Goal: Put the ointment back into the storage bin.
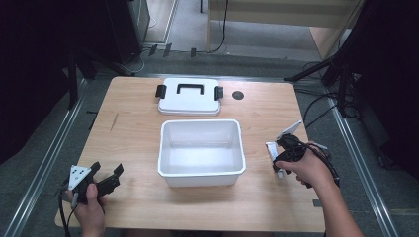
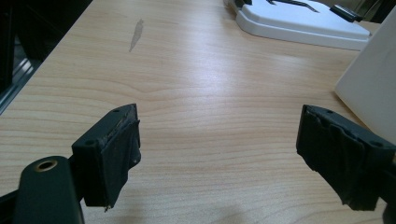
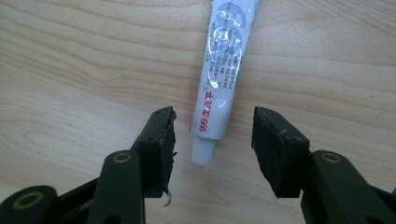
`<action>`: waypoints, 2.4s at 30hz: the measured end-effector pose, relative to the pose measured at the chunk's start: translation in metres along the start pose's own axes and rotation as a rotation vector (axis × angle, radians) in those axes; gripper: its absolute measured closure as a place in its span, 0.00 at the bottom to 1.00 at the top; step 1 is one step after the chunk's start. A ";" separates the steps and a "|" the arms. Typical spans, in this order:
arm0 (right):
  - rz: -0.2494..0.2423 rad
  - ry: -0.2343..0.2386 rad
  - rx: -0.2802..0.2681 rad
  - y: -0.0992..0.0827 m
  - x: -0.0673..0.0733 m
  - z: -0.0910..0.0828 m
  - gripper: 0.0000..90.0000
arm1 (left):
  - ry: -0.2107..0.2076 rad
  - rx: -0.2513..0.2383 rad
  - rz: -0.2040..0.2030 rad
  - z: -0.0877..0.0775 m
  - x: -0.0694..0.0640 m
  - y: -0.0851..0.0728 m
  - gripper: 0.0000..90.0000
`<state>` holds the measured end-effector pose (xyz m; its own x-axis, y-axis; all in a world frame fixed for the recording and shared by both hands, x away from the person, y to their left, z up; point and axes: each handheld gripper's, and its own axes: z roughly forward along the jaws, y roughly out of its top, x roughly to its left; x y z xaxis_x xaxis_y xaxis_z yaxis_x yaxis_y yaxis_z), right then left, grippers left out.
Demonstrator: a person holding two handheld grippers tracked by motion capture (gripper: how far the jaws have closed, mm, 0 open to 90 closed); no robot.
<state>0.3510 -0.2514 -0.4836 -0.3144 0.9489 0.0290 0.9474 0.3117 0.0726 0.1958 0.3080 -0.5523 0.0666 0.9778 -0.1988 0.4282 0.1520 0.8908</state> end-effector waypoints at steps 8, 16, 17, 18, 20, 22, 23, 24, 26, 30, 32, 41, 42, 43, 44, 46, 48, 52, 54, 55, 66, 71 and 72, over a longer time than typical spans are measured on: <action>0.005 -0.026 0.019 0.013 0.001 0.010 0.62 | -0.001 0.001 0.000 0.000 0.000 0.000 0.16; 0.000 -0.036 0.039 0.019 0.005 0.015 0.70 | -0.002 0.002 -0.001 0.000 0.000 0.000 0.16; 0.000 -0.033 0.037 0.020 0.005 0.016 0.71 | -0.002 0.002 -0.001 0.000 0.000 0.000 0.16; 0.014 -0.036 0.044 0.021 0.006 0.017 0.73 | -0.002 0.002 -0.001 0.000 0.000 0.000 0.16; 0.018 -0.038 0.044 0.021 0.006 0.018 0.76 | -0.003 0.003 -0.002 0.000 0.000 0.000 0.16; 0.008 -0.048 0.046 0.021 0.006 0.019 0.79 | -0.003 0.004 -0.002 0.000 0.000 0.000 0.16; 0.008 -0.048 0.046 0.021 0.006 0.019 0.79 | -0.003 0.004 -0.002 0.000 0.000 0.000 0.16; 0.005 -0.045 0.040 0.020 0.006 0.019 0.80 | -0.003 0.004 -0.002 0.000 0.000 0.000 0.16; 0.003 -0.040 0.038 0.020 0.006 0.019 0.80 | -0.004 0.003 -0.003 0.000 0.000 0.000 0.16; 0.004 -0.020 0.005 0.020 0.003 0.014 0.80 | -0.004 0.004 -0.004 0.000 0.001 0.000 0.16; 0.008 -0.009 -0.020 0.019 0.003 0.009 0.81 | -0.004 0.006 -0.004 0.000 0.001 0.000 0.16; 0.000 0.033 -0.084 0.021 0.008 -0.012 0.81 | -0.006 0.008 -0.005 0.000 0.001 0.000 0.16; -0.004 0.037 -0.092 0.021 0.009 -0.014 0.81 | -0.006 0.009 -0.006 0.000 0.001 0.000 0.16; -0.005 0.043 -0.104 0.022 0.011 -0.016 0.81 | -0.006 0.009 -0.006 0.000 0.001 0.000 0.16; -0.010 0.048 -0.107 0.022 0.013 -0.018 0.81 | -0.006 0.009 -0.006 0.000 0.001 0.000 0.16; -0.021 0.054 -0.116 0.024 0.017 -0.022 0.81 | -0.006 0.009 -0.007 0.000 0.001 0.000 0.16; -0.035 0.055 -0.130 0.027 0.023 -0.029 0.81 | -0.006 0.009 -0.007 0.000 0.001 0.000 0.16; -0.054 0.067 -0.153 0.030 0.030 -0.040 0.81 | -0.006 0.008 -0.008 0.000 0.001 0.000 0.16; -0.065 0.067 -0.157 0.032 0.034 -0.045 0.81 | -0.006 0.008 -0.008 0.000 0.001 0.000 0.16; -0.065 0.067 -0.157 0.032 0.034 -0.045 0.81 | -0.006 0.008 -0.008 0.000 0.001 0.000 0.16; -0.107 0.068 -0.193 0.040 0.052 -0.083 0.81 | -0.007 0.009 -0.009 0.001 0.001 0.000 0.16; -0.143 0.069 -0.187 0.044 0.065 -0.097 0.81 | -0.008 0.009 -0.011 0.001 0.001 0.000 0.16; -0.149 0.066 -0.182 0.044 0.067 -0.099 0.81 | -0.008 0.010 -0.011 0.001 0.001 0.000 0.16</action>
<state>0.3659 -0.1790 -0.3799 -0.4590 0.8857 0.0695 0.8656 0.4282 0.2594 0.1966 0.3093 -0.5523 0.0687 0.9749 -0.2117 0.4377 0.1612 0.8846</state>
